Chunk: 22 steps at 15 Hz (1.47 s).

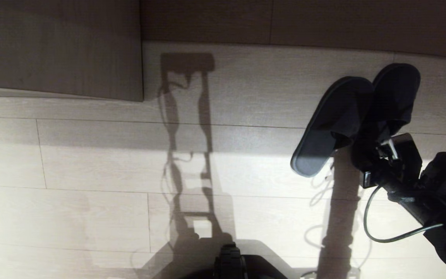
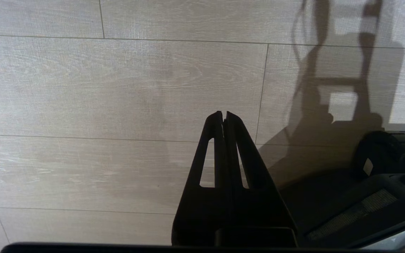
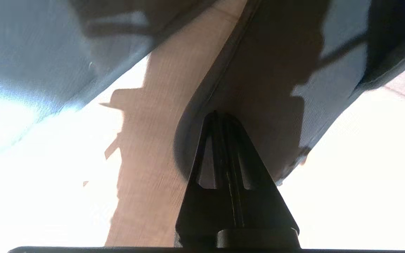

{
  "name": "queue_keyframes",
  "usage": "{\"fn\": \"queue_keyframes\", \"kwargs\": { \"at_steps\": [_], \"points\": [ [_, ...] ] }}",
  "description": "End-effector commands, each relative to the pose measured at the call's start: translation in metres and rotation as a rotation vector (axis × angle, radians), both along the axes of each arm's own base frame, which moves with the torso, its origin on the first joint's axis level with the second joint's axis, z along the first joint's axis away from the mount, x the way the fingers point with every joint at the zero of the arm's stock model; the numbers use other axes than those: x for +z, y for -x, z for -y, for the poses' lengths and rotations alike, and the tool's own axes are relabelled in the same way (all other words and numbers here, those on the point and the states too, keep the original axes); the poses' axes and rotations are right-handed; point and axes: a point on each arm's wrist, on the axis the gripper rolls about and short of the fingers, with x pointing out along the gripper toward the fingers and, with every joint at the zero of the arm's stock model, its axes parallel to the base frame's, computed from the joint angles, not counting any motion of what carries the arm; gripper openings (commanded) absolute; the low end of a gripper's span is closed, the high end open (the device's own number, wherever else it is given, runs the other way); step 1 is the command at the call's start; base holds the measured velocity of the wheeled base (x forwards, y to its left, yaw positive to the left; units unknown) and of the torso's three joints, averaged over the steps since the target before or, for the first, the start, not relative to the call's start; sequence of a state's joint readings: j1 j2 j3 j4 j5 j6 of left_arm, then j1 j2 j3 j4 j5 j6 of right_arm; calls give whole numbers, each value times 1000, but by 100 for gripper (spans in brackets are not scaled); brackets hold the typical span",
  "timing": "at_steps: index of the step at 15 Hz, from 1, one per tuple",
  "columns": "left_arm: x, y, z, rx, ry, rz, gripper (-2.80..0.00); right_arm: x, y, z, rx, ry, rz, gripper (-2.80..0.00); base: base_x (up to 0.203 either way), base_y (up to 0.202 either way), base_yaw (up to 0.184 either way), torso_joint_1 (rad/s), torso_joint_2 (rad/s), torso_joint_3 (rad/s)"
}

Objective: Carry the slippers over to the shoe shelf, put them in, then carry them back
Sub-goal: Place the slippers on the floor

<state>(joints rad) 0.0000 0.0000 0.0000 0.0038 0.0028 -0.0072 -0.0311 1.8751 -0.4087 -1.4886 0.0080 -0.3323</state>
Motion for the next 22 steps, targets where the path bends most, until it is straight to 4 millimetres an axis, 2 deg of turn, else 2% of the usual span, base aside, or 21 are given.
{"fn": "queue_keyframes", "kwargs": {
  "at_steps": [1, 2, 6, 7, 9, 11, 14, 18, 20, 22],
  "points": [
    [0, 0, 0, 0, 0, -1, -280, -5, 5, -2, 8, 1, -22, -280, 0, 0, 0, 0, 0, 0],
    [0, 0, 0, 0, 0, -1, -280, -15, 9, -4, 15, -1, -66, -280, 0, 0, 0, 0, 0, 0],
    [0, 0, 0, 0, 0, 1, -280, -27, 14, -5, 20, -8, -116, -280, 0, 0, 0, 0, 0, 0],
    [0, 0, 0, -1, 0, 1, -280, -19, 10, -3, 11, -15, -75, -280, 0, 0, 0, 0, 0, 0],
    [0, 0, 0, 0, 0, -1, -280, 20, 5, 6, -22, -14, 89, -280, 0, 0, 0, 0, 0, 0],
    [0, 0, 0, -1, 0, -1, -280, 43, -1, 16, -56, -5, 186, -280, 0, 0, 0, 0, 0, 0],
    [0, 0, 0, 0, 0, -1, -280, 38, -12, 24, -78, -2, 182, -280, 0, 0, 0, 0, 0, 0],
    [0, 0, 0, -1, 0, -1, -280, 3, -34, 33, -93, -16, 82, -280, 0, 0, 0, 0, 0, 0],
    [0, 0, 0, -1, 0, -1, -280, 2, -34, 33, -94, -17, 79, -280, 0, 0, 0, 0, 0, 0],
    [0, 0, 0, -1, 0, -1, -280, -12, -30, 33, -81, -23, 23, -280, 0, 0, 0, 0, 0, 0]
  ]
}}
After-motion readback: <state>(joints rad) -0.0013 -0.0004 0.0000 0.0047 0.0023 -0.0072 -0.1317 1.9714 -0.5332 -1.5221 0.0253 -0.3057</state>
